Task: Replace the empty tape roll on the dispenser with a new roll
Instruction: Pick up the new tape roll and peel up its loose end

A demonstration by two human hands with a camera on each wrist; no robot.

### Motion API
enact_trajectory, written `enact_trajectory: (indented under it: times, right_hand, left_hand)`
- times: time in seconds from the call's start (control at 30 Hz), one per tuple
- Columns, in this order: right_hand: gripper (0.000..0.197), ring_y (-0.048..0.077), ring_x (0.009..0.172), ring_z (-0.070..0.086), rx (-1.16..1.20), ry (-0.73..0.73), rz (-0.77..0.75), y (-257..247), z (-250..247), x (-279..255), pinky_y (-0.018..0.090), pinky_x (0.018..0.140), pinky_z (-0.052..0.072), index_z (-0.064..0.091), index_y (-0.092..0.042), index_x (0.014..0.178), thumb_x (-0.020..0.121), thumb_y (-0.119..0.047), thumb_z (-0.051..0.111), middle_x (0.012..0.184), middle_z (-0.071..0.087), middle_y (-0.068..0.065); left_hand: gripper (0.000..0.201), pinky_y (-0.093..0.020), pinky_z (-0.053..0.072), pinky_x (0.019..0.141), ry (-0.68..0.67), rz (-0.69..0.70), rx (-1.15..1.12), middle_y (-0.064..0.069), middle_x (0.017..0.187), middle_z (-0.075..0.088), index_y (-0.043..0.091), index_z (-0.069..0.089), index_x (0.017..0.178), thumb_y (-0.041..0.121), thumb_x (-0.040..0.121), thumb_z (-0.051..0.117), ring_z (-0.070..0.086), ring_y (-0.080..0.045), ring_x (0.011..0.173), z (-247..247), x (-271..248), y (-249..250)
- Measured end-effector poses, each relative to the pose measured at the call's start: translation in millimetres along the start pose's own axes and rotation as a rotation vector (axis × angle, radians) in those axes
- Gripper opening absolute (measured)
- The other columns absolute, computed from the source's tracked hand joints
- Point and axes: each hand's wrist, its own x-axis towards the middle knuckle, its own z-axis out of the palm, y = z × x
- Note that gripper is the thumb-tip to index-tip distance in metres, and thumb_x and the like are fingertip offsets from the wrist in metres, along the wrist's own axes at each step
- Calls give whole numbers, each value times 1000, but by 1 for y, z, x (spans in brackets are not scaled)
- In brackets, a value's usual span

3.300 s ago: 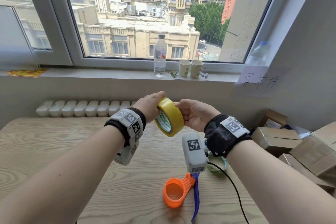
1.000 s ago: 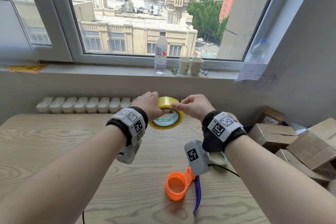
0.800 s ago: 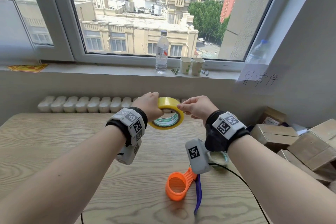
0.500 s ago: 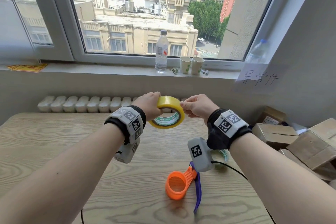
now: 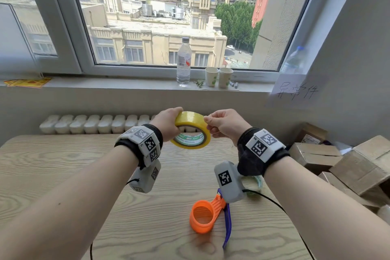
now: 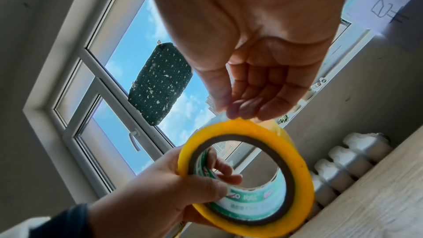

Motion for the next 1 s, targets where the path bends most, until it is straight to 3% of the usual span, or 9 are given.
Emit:
enact_trajectory:
  times: [0.23, 0.33, 0.53, 0.67, 0.77, 0.87, 0.9, 0.93, 1.0]
  right_hand:
    - [18, 12, 55, 46, 127, -72, 1, -5, 2, -5, 16, 49, 49, 57, -8, 73, 91, -12, 60, 67, 55, 6]
    - [19, 12, 54, 46, 109, -69, -8, -6, 3, -5, 17, 50, 48, 57, -8, 73, 91, -12, 60, 66, 55, 6]
    - [20, 12, 55, 48, 72, -25, -14, -8, 3, -2, 21, 58, 49, 58, -7, 72, 92, -13, 59, 66, 56, 6]
    - [21, 12, 56, 52, 52, 57, -10, -7, 0, 3, 22, 59, 50, 57, -7, 73, 93, -12, 56, 69, 59, 7]
    - [22, 5, 43, 56, 191, 125, -13, -16, -14, 4, 18, 49, 51, 53, -7, 74, 96, -9, 50, 72, 61, 9]
    - [16, 7, 40, 60, 305, 135, -22, -25, -29, 3, 19, 48, 53, 49, -5, 80, 96, -3, 48, 73, 63, 15]
    - [14, 10, 44, 63, 306, 123, -18, -25, -30, 2, 20, 51, 55, 49, -5, 82, 94, 1, 49, 73, 63, 16]
    - [14, 14, 50, 64, 286, 104, -10, -23, -29, 2, 22, 56, 57, 50, -6, 84, 92, 5, 50, 73, 64, 17]
    - [17, 18, 59, 62, 205, 64, 4, -16, -20, 2, 26, 66, 58, 54, -6, 87, 89, 10, 51, 74, 64, 16]
  left_hand:
    - [29, -32, 42, 80, 41, 17, -39, -5, 94, 53, 9, 55, 107, 1, 79, 56, 54, -30, 97, -5, 1, -2]
    - [32, -33, 42, 82, 51, 34, -21, -11, 102, 57, 8, 55, 108, -3, 78, 53, 54, -29, 99, -8, 1, -2]
    - [27, -29, 40, 73, 36, 37, -49, -5, 87, 54, 11, 55, 95, -7, 76, 49, 53, -27, 88, -7, 5, -7]
    - [31, -27, 39, 75, 26, 48, -57, -5, 90, 54, 9, 57, 101, -8, 77, 48, 52, -24, 89, -11, 5, -9]
    - [43, -30, 42, 87, -95, 60, 75, -3, 107, 56, 17, 59, 112, -6, 78, 46, 53, -24, 106, -3, 2, -17]
    - [48, -31, 42, 87, -109, -43, 30, -9, 117, 58, 17, 54, 124, -4, 81, 48, 54, -27, 111, 6, -4, -27]
    - [44, -29, 42, 82, -89, -55, -26, -10, 109, 60, 15, 56, 119, -5, 80, 49, 56, -27, 105, 6, -4, -29]
    - [35, -29, 41, 77, -72, -51, -71, -7, 97, 59, 16, 59, 103, -7, 78, 49, 57, -27, 98, 5, -3, -28]
    - [33, -28, 39, 70, -42, -31, -111, 0, 77, 53, 23, 50, 71, -9, 74, 51, 55, -26, 85, 1, 3, -27]
